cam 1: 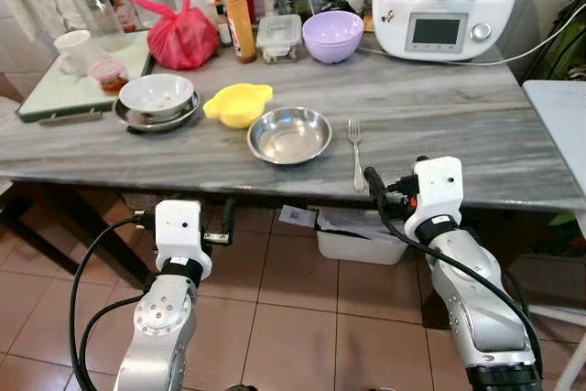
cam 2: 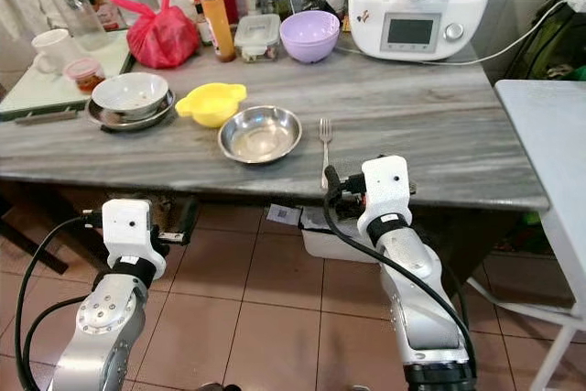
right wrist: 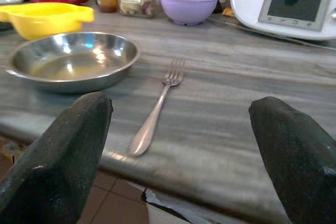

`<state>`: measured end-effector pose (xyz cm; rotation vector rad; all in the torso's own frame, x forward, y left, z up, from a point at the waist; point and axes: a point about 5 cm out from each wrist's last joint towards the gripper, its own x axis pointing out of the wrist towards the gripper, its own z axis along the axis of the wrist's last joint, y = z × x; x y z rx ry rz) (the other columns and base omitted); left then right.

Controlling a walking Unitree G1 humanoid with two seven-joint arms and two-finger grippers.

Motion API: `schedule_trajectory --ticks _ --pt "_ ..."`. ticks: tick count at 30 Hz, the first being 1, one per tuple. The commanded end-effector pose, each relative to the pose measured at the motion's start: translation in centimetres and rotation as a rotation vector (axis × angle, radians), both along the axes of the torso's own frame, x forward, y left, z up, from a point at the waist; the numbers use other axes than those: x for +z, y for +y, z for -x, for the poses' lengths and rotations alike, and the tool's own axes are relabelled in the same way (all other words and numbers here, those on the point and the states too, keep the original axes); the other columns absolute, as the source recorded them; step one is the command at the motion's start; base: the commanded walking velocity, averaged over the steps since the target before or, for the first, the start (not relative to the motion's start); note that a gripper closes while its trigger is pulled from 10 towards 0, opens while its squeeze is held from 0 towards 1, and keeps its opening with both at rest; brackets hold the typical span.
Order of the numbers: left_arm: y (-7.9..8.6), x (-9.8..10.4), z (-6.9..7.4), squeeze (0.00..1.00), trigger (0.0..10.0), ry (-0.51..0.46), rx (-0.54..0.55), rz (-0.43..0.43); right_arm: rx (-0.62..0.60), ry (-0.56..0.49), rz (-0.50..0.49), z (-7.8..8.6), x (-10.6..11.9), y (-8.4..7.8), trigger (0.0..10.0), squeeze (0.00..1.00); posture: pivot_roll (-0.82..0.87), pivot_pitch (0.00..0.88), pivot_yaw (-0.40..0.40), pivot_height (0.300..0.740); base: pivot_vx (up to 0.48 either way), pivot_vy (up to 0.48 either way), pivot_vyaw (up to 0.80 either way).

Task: Setting the table

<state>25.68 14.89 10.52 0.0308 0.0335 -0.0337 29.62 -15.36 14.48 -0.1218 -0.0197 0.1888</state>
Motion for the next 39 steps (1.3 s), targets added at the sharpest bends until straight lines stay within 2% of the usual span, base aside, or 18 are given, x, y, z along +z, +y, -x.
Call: schedule_trajectory --ticks 1,4,7,11,14,23,28,30,34,39 --pt "0.37 -0.30 0.15 0.00 10.0 0.017 0.014 -0.014 0.000 -0.001 0.004 -0.09 0.07 0.00 10.0 0.00 -0.11 0.055 0.104 0.740 -0.304 0.000 0.00" --pt "0.36 -0.30 0.12 0.00 10.0 0.019 0.014 -0.016 -0.021 -0.015 0.014 -0.15 0.15 -0.15 10.0 0.00 -0.11 0.054 0.106 0.740 -0.304 0.000 0.00" --pt "0.36 -0.29 0.12 0.00 10.0 0.019 0.011 -0.019 -0.033 -0.010 -0.019 -0.15 0.08 -0.17 10.0 0.00 -0.11 0.054 0.106 0.740 -0.306 0.000 0.00" --pt "0.37 -0.31 0.09 0.00 10.0 0.022 0.007 -0.022 -0.044 -0.028 0.021 -0.20 0.13 -0.28 10.0 0.00 -0.11 0.056 0.109 0.740 -0.307 0.000 0.00" --pt "0.33 -0.31 0.02 0.00 10.0 0.023 0.002 -0.023 -0.039 0.009 -0.011 -0.21 -0.07 -0.25 10.0 0.00 -0.11 0.056 0.109 0.740 -0.303 0.000 0.00" --pt "0.11 -0.36 -0.18 0.00 10.0 0.023 -0.012 -0.025 -0.036 0.015 0.010 -0.34 -0.04 -0.62 10.0 0.00 -0.12 0.050 0.105 0.740 -0.302 0.000 0.00" --pt "-0.08 -0.19 -0.44 0.00 10.0 0.003 -0.037 0.008 -0.052 -0.017 0.051 -0.53 0.36 -0.65 10.0 0.00 -0.12 0.051 0.103 0.740 0.000 0.000 0.00" --pt "-0.10 -0.02 -0.50 0.00 10.0 -0.010 -0.049 0.018 -0.047 -0.017 0.021 -0.55 0.32 -0.55 10.0 0.00 -0.12 0.051 0.103 0.740 0.000 0.000 0.00" --pt "-0.12 0.33 -0.66 0.00 10.0 -0.023 -0.063 0.013 -0.049 -0.018 0.029 -0.56 0.39 -0.50 10.0 0.00 -0.12 0.055 0.105 0.740 0.000 0.000 0.00" --pt "-0.42 0.40 -0.65 0.00 10.0 -0.024 -0.109 0.046 -0.043 -0.005 0.045 -0.48 0.26 -0.28 10.0 0.00 -0.12 0.058 0.108 0.740 0.000 -0.128 0.00"
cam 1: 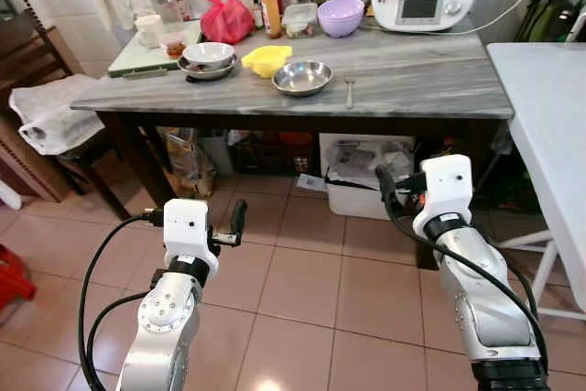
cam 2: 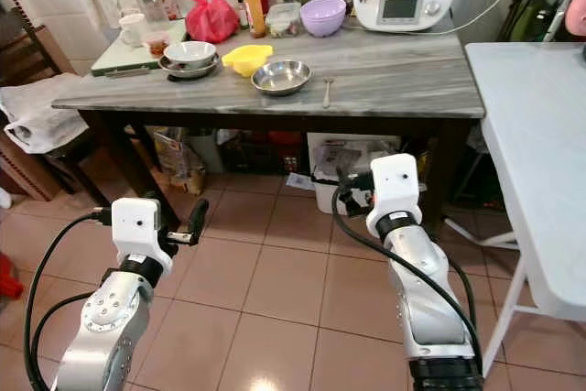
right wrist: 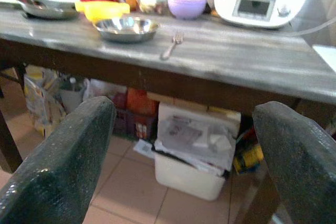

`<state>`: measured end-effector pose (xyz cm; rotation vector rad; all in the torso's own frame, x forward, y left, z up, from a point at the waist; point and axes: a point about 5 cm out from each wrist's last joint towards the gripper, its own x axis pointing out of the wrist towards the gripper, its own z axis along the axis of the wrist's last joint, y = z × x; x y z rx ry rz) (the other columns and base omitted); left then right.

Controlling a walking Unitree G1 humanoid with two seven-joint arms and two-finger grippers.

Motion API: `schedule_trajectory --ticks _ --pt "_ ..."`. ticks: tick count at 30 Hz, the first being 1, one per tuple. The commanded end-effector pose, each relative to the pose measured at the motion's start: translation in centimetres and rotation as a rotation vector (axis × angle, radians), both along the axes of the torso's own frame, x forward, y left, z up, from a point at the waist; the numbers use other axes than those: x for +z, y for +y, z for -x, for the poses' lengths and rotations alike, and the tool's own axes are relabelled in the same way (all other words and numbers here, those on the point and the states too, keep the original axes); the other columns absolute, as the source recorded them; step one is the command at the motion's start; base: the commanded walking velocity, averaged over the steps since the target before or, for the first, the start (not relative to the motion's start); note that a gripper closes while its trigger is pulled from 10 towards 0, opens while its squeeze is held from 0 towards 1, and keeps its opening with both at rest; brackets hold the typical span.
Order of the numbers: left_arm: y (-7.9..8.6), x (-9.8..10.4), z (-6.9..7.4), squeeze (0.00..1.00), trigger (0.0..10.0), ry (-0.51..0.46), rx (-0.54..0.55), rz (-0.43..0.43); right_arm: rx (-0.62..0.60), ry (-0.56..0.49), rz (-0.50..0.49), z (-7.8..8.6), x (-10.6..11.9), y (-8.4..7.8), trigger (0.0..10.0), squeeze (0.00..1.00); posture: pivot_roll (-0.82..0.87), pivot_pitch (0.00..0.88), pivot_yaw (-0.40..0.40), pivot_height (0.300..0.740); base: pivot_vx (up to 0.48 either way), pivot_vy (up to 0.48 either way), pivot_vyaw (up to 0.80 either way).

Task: Setting the table

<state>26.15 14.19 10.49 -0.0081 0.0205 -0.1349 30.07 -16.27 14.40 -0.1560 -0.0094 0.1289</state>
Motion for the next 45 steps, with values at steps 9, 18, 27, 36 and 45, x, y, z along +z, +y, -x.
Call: schedule_trajectory --ticks 9,18,27,36,45 --pt "0.1 0.5 -0.2 0.00 10.0 -0.014 -0.032 0.028 -0.028 -0.024 0.029 0.1 0.4 -0.3 10.0 0.00 -0.13 0.061 0.113 0.740 0.000 -0.467 0.00" --pt "0.0 0.6 -0.1 0.00 10.0 -0.010 -0.058 0.042 -0.086 -0.071 0.042 0.4 1.1 -0.9 10.0 0.00 -0.13 0.063 0.118 0.740 0.000 -0.480 0.00" --pt "-0.1 0.7 0.1 0.00 10.0 -0.012 -0.077 0.045 -0.104 -0.126 0.053 1.6 1.5 -1.1 10.0 0.00 -0.12 0.065 0.118 0.740 0.000 -0.480 0.00" --pt "-0.2 0.6 0.2 0.00 10.0 -0.007 -0.099 0.039 -0.078 -0.133 0.078 2.5 1.3 -0.9 10.0 0.00 -0.13 0.066 0.124 0.740 0.000 -0.442 -0.12" --pt "-0.4 0.6 0.2 0.00 10.0 -0.005 -0.110 0.035 -0.074 -0.126 0.074 2.7 1.1 -0.8 10.0 0.00 -0.13 0.067 0.127 0.740 0.000 -0.381 -0.50"
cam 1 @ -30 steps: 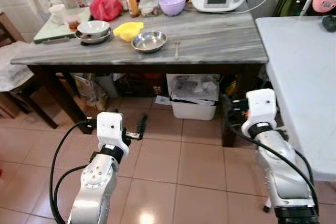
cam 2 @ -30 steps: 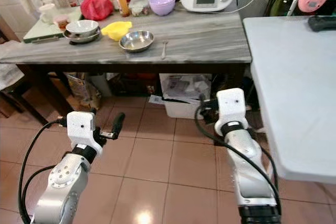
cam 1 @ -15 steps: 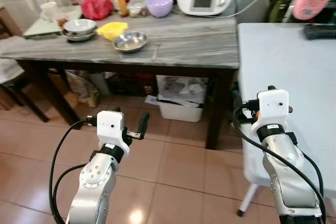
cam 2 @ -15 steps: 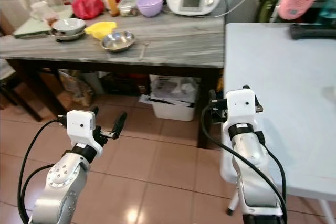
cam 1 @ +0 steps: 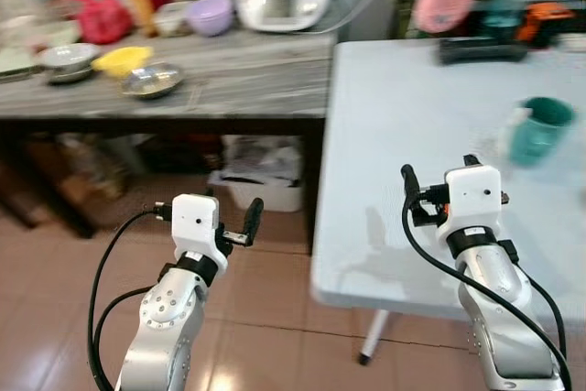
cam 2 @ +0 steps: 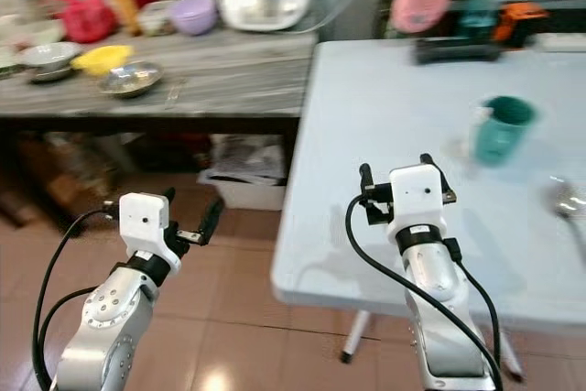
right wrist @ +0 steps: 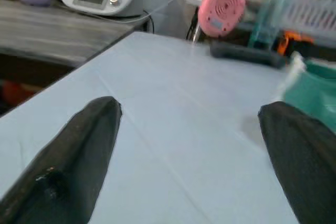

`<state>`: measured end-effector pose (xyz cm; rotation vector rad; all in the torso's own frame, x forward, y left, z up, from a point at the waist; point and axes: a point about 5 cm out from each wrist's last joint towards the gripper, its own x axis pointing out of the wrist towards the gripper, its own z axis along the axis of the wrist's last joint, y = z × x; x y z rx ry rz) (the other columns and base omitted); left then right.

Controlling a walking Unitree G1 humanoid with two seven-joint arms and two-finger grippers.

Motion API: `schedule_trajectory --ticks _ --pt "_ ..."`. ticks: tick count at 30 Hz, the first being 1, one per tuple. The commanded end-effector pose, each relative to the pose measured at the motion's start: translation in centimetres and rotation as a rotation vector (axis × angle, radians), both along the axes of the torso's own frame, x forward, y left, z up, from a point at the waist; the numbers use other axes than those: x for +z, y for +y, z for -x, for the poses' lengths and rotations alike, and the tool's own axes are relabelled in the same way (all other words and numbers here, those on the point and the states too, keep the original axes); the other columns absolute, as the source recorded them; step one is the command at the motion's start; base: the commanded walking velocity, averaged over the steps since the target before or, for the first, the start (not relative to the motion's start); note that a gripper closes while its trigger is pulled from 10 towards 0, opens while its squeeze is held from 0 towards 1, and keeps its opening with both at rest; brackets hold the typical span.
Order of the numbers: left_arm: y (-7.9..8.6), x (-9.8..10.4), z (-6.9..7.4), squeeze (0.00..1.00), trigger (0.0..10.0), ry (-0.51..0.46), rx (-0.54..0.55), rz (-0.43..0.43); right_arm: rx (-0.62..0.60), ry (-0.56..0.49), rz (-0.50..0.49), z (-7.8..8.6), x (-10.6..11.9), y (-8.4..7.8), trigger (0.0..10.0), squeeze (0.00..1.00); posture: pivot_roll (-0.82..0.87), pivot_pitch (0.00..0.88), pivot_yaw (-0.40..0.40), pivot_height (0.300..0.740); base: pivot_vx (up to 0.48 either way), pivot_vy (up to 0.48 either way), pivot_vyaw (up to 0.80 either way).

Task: Setting the table

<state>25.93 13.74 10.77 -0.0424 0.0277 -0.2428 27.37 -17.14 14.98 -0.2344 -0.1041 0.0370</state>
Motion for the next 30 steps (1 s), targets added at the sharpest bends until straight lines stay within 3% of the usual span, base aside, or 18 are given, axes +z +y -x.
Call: schedule_trajectory --ticks 1,15,30 --pt "0.1 0.4 0.0 0.00 10.0 -0.014 -0.002 0.001 0.010 -0.019 0.003 0.0 0.5 0.1 10.0 0.00 -0.13 0.067 0.127 0.740 0.000 -0.364 0.00" --pt "-0.4 0.2 0.1 0.00 10.0 -0.005 -0.016 -0.001 0.005 -0.013 0.014 0.4 0.4 0.0 10.0 0.00 -0.14 0.075 0.127 0.740 0.000 -0.315 0.00" --pt "-0.5 -0.1 0.0 0.00 10.0 0.002 -0.023 -0.011 -0.080 0.027 -0.024 0.2 -0.1 -1.1 10.0 0.00 -0.15 0.077 0.133 0.740 0.000 0.000 0.00"
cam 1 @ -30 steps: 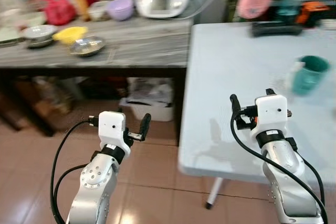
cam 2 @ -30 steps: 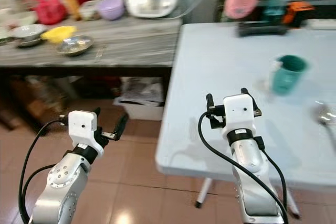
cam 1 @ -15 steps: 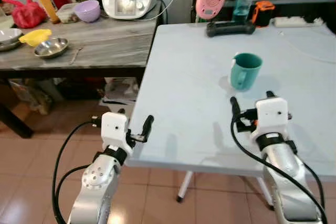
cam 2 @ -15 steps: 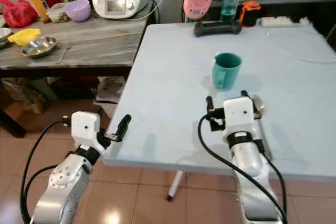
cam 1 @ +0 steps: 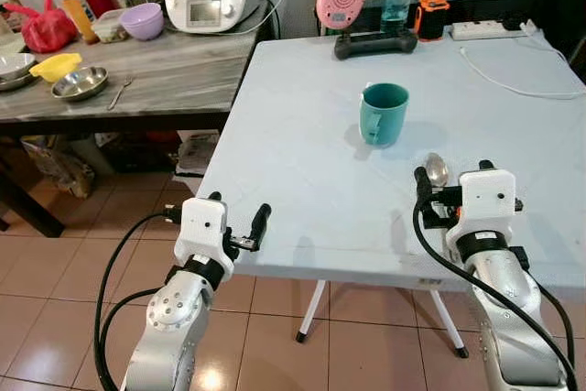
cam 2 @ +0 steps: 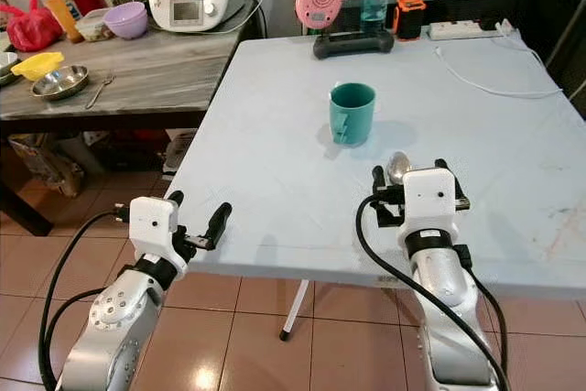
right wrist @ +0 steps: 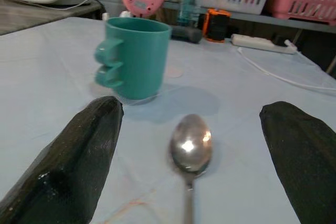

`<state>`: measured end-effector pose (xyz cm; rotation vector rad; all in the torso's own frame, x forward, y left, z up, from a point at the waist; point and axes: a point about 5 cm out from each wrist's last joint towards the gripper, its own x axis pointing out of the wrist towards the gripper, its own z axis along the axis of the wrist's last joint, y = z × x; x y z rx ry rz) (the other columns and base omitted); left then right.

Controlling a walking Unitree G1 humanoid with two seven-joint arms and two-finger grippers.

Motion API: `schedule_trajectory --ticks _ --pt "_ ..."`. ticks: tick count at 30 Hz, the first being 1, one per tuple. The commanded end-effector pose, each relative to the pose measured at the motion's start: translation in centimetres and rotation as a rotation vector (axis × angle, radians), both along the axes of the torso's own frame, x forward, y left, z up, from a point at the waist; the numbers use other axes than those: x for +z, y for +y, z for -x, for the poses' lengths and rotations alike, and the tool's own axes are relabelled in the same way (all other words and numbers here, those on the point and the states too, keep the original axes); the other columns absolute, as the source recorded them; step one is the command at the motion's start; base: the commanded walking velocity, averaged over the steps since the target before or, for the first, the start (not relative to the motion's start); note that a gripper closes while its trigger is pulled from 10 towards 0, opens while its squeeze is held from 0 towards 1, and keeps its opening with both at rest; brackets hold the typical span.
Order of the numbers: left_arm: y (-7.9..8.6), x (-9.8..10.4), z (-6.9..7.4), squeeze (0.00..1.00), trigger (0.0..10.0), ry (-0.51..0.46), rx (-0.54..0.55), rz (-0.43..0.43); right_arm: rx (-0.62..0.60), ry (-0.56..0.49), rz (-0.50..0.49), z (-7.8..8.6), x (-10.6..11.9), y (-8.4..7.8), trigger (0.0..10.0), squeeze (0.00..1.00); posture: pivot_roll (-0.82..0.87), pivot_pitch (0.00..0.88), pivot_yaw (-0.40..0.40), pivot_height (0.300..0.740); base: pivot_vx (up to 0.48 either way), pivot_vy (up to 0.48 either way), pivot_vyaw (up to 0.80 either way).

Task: Setting the table

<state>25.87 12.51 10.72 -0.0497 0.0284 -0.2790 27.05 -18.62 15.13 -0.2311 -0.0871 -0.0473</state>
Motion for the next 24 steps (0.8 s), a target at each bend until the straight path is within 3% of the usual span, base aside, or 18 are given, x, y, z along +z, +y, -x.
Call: schedule_trajectory --ticks 1,13,20,24 --pt "0.66 -0.05 -0.04 0.00 10.0 0.001 0.012 -0.016 0.004 0.024 -0.023 -0.11 -0.31 0.40 10.0 0.00 -0.15 0.078 0.132 0.740 0.000 0.000 0.00" --pt "0.28 0.20 -0.13 0.00 10.0 -0.013 -0.004 -0.001 -0.040 0.068 -0.058 -0.48 -0.88 0.08 10.0 0.00 -0.14 0.081 0.136 0.740 0.000 0.000 -0.23" --pt "0.04 0.24 -0.04 0.00 10.0 -0.016 -0.023 0.009 -0.049 0.079 -0.074 -0.47 -1.12 -0.13 10.0 0.00 -0.14 0.084 0.137 0.740 0.000 0.000 -0.77" --pt "0.03 0.23 -0.10 0.00 10.0 -0.015 -0.024 0.013 -0.045 0.081 -0.074 -0.58 -1.12 -0.02 10.0 0.00 -0.15 0.082 0.135 0.740 0.000 0.000 0.00"
